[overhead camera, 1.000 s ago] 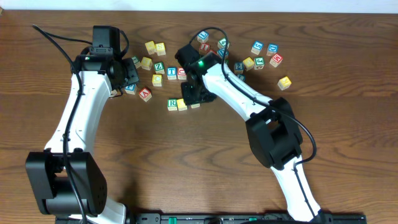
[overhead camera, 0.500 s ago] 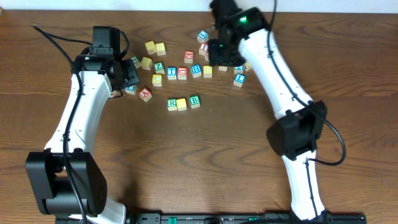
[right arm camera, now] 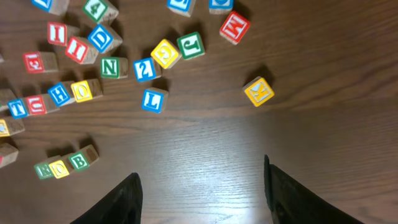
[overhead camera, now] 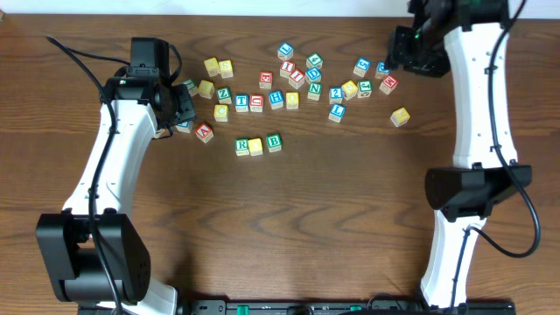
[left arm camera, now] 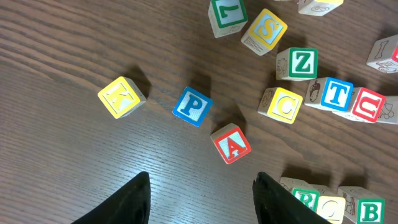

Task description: Spell out ROBOT

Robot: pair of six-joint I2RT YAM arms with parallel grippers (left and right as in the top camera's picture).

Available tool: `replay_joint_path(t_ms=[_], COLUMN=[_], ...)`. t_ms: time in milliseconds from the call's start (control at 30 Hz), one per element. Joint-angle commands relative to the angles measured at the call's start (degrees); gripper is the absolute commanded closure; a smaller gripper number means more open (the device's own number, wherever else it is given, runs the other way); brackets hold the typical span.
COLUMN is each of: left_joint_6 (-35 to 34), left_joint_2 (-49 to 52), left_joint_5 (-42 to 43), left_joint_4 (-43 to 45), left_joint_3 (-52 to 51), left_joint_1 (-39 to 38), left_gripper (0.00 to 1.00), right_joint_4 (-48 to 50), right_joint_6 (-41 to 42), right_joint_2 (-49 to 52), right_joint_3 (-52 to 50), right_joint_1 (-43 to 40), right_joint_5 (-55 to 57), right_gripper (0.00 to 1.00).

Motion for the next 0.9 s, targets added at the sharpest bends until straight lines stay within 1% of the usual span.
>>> replay_joint_path(t_ms=[0,33,67,200,300,433,600,867], left_joint_6=[0.98,4.59,5.09,5.07,5.07,5.09,5.09,5.09], left_joint_2=[0.22,0.22,0.22,0.22,0.28,0.39,0.42,0.5], left_joint_5=[-0.92,-0.72,-0.68,-0.02,-0.02,-0.04,-0.04,-0.04], left_joint_4=[-0.07,0.81,0.81,0.31,-1.57,-6.16,-9.66,-14.03], left_joint_3=[0.7,0.81,1.55,4.94,8.17,13.75,17.25,22.75], left_joint_1=[-0.39,-0.98,-1.53,-3.61,-4.5,-5.46,-5.44,-5.44], left_gripper=[0.48,0.48,0.48,0.48,0.48,0.48,0.48,0.49], right_joint_4=[-0.2,0.13,0.61,1.57,1.53,1.6,2.56,7.37], right_joint_6=[-0.87,-0.87,-0.85,-0.83,-0.83,-0.85,-0.85,-0.83], right_joint_2=[-1.22,-1.22,-1.2,-1.2,-1.18,-1.09,-0.98,-0.85], right_joint_3=[1.11,1.11,1.11,1.07,1.05,1.05,0.81,0.57], right_joint_1=[-0.7,-0.7,-0.63,-0.55,-0.24,0.59,1.38,3.93], right_joint_5=[-0.39,-0.37,-0.37,-0.39,-0.39,-0.37,-0.37,-0.94], right_gripper=[0.42,0.41,0.39,0.36,0.35,0.31,0.28,0.28])
